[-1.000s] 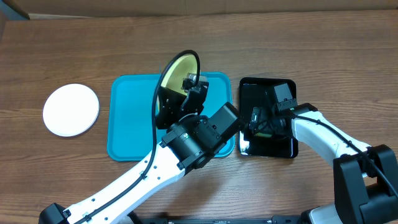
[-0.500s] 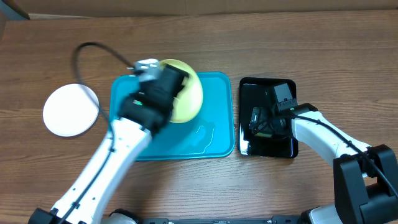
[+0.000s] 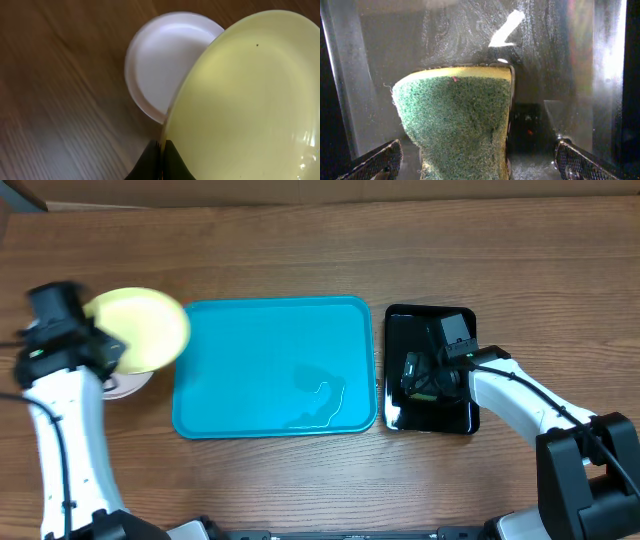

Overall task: Clean dirty plates on tray and stack at the side
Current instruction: 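Carry the yellow plate left and stack it on the white plates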

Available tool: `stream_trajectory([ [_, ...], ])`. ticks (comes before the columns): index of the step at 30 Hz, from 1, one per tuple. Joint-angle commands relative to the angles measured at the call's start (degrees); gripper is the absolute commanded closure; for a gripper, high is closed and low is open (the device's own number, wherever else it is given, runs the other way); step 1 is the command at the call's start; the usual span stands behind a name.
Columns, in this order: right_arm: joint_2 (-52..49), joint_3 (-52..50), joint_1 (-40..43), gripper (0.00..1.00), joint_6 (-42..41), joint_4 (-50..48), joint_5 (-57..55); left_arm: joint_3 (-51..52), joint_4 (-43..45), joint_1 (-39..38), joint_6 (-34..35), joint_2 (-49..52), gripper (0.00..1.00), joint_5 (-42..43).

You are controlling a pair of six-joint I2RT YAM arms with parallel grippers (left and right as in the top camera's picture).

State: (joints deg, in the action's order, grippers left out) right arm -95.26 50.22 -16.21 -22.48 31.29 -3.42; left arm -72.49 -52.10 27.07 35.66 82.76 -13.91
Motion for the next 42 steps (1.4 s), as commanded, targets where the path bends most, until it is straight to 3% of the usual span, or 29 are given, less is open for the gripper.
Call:
stream_trajectory([
  [1, -0.07, -0.33, 0.2, 0.0, -0.24, -0.17, -0.57, -1.11, 1.18, 5.05, 0.07, 1.68, 0.96, 1.53],
  [10, -0.07, -0.33, 0.2, 0.0, -0.24, -0.17, -0.57, -1.11, 6.19, 8.26, -4.28, 10.1, 0.96, 1.46],
  [22, -0.07, -0.33, 0.2, 0.0, -0.24, -0.17, -0.57, -1.11, 10.19, 8.28, -4.42, 16.06, 0.96, 1.4],
  [23, -0.07, -0.33, 0.2, 0.0, -0.24, -0.17, -0.57, -1.11, 10.16, 8.28, -4.48, 16.15, 0.92, 1.33],
  [27, -0.07, -0.33, 0.2, 0.0, -0.24, -0.17, -0.57, -1.11, 10.43, 8.26, -6.16, 16.22, 0.32, 1.36],
  [29, -0.07, -0.33, 0.2, 0.0, -0.24, -0.17, -0.57, -1.11, 10.45, 8.26, -6.78, 16.22, 0.11, 1.6],
  [33, -0.07, -0.33, 0.2, 0.0, -0.24, -0.17, -0.57, -1.11, 10.4, 8.24, -8.2, 16.22, 0.0, 7.89],
  [39, -0.07, -0.33, 0.22, 0.0, -0.24, -0.17, -0.57, -1.11, 11.04, 7.76, -14.19, 16.22, 0.0, 27.65],
  [42, -0.07, -0.33, 0.22, 0.0, -0.24, -0.2, -0.57, -1.11, 11.19, 7.1, -16.35, 16.22, 0.0, 33.09],
])
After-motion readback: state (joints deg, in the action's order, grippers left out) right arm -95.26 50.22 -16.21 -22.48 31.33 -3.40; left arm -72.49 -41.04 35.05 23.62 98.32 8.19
